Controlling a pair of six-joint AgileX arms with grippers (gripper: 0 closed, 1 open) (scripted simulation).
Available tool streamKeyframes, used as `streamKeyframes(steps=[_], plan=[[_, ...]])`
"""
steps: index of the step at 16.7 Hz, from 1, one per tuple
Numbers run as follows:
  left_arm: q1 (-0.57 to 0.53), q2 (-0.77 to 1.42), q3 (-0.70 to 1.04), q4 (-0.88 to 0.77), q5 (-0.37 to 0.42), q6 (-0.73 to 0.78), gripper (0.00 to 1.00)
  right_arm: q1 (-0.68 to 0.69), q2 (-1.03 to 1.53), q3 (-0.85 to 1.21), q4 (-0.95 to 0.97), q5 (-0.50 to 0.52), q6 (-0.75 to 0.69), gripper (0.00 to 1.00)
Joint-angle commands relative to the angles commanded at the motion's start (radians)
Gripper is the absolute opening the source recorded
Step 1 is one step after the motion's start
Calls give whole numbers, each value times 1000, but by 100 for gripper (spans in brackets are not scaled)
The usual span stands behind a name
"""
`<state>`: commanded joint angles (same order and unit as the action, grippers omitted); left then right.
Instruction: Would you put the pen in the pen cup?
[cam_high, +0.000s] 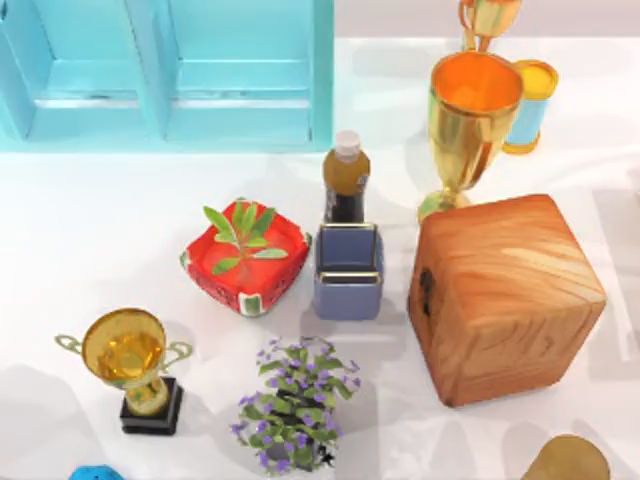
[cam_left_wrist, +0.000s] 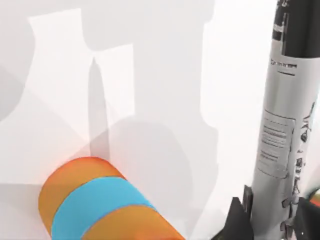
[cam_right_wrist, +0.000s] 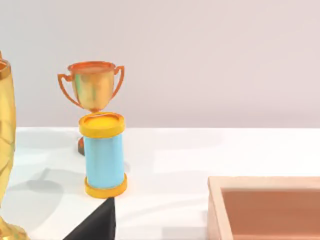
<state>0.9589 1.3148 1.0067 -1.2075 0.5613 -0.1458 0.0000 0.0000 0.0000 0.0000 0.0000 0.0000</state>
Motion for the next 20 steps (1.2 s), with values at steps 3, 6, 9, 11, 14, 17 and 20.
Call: streamKeyframes(steps=[3, 6, 9, 11, 14, 17, 20], plan=[[-5, -2, 2, 2, -2, 1, 0, 0, 0, 0, 0, 0, 0, 100], [-31, 17, 4, 20, -28, -1, 0, 0, 0, 0, 0, 0, 0, 100], [-135, 79, 15, 101, -140, -7, 0, 0, 0, 0, 0, 0, 0, 100], [-240, 137, 30, 194, -260, -12, 0, 0, 0, 0, 0, 0, 0, 100], [-439, 225, 60, 387, -498, -16, 0, 0, 0, 0, 0, 0, 0, 100], [-672, 309, 93, 626, -789, -12, 0, 0, 0, 0, 0, 0, 0, 100], [-937, 397, 126, 900, -1112, 7, 0, 0, 0, 0, 0, 0, 0, 100]])
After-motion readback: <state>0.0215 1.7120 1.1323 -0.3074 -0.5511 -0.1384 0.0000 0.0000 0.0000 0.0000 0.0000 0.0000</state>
